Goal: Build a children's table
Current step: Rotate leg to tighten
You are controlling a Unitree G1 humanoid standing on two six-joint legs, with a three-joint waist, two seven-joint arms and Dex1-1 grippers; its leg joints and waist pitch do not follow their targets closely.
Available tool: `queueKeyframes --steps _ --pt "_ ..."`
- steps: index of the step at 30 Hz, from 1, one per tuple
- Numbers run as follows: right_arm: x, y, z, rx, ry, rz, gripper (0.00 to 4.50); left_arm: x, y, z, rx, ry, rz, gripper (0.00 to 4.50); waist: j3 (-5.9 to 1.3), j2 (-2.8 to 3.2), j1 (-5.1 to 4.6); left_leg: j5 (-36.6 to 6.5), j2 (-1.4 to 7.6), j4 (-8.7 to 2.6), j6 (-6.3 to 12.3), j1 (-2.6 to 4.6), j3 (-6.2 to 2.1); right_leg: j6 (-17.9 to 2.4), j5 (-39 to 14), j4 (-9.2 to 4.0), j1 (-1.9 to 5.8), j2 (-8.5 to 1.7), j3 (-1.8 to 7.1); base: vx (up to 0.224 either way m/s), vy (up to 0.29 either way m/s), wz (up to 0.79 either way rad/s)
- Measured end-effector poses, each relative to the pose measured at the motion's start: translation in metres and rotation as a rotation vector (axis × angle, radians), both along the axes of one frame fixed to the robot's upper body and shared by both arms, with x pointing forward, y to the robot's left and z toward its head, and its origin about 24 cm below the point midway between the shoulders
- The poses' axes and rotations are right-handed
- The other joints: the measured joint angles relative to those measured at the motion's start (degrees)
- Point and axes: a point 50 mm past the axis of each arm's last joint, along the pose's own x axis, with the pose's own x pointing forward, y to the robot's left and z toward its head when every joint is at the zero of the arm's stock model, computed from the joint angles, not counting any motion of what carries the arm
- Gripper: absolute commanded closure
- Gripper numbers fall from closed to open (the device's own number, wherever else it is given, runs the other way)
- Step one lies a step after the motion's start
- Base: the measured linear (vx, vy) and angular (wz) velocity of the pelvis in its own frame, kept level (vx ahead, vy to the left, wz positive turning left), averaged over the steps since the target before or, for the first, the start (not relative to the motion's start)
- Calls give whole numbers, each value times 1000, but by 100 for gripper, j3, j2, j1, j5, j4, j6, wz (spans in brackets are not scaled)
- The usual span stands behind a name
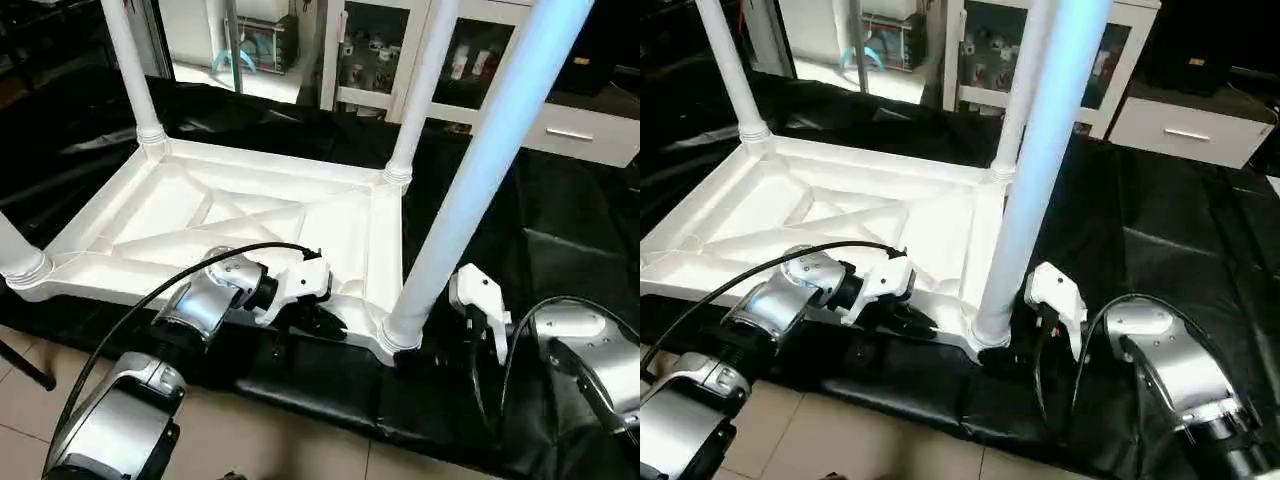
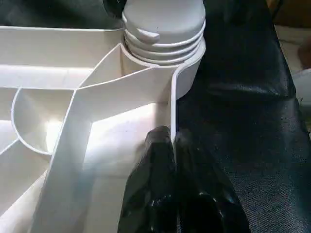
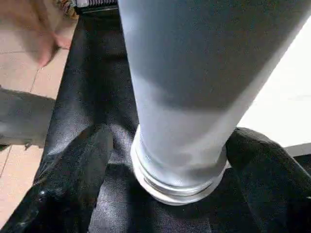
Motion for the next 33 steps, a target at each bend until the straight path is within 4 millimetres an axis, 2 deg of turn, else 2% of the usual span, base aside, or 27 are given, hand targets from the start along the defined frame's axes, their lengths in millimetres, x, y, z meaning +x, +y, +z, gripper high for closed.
queueKeyframes --steps 3,6,7,14,21,23,24,25,28,31,33 --pt "2 2 -1 2 0 7 129 -1 0 0 1 -2 -3 450 0 -13 3 0 1 0 0 0 -2 1 -1 1 0 0 -2 0 0 0" --pt "3 2 -2 5 5 9 133 -2 0 0 4 3 -6 450 -1 -21 3 0 0 0 0 0 -1 1 -1 0 0 0 -1 0 0 0" --pt "3 2 -2 4 7 13 160 -3 0 0 4 3 -8 450 -1 -25 4 0 1 0 0 0 -1 1 -1 1 0 0 -1 0 0 0" --pt "3 2 -3 1 0 29 190 -4 0 0 6 5 -9 450 -7 -36 -1 0 1 1 0 3 -1 1 -1 1 4 0 -1 0 0 0" --pt "4 3 -7 3 -1 11 193 -4 0 -1 12 4 4 450 -32 -74 -11 0 2 1 0 9 -3 1 -1 2 13 2 -2 0 0 0" --pt "7 5 -12 16 -3 -41 194 -1 2 -3 13 -6 45 450 -42 -97 -37 0 2 4 -1 33 -8 1 -1 -2 49 4 -3 0 0 0" --pt "13 6 -15 25 -6 -104 194 1 2 -5 15 -16 89 450 -46 -107 -71 0 1 4 -1 69 -8 21 -13 -5 73 6 0 0 0 0" --pt "21 8 -18 40 -13 -202 194 8 1 -5 18 -38 153 450 -44 -121 -152 -1 -3 12 -2 87 -15 31 -19 -8 84 6 -1 0 0 0" --pt "36 11 -24 65 -18 -426 194 16 -11 -8 4 -58 276 450 -38 -127 -325 -1 -13 16 -2 83 -41 39 -24 -49 86 3 -18 -19 5 -4" --pt "49 19 -27 102 -9 -646 194 26 -22 -9 1 -78 399 450 -34 -118 -402 -1 -14 16 -2 78 -53 40 -24 -64 75 5 -33 0 0 0" --pt "54 22 -28 103 -8 -724 194 28 -27 -9 1 -94 434 450 -32 -108 -421 -1 -13 11 -2 65 -93 40 -24 -106 78 10 -62 0 0 0"
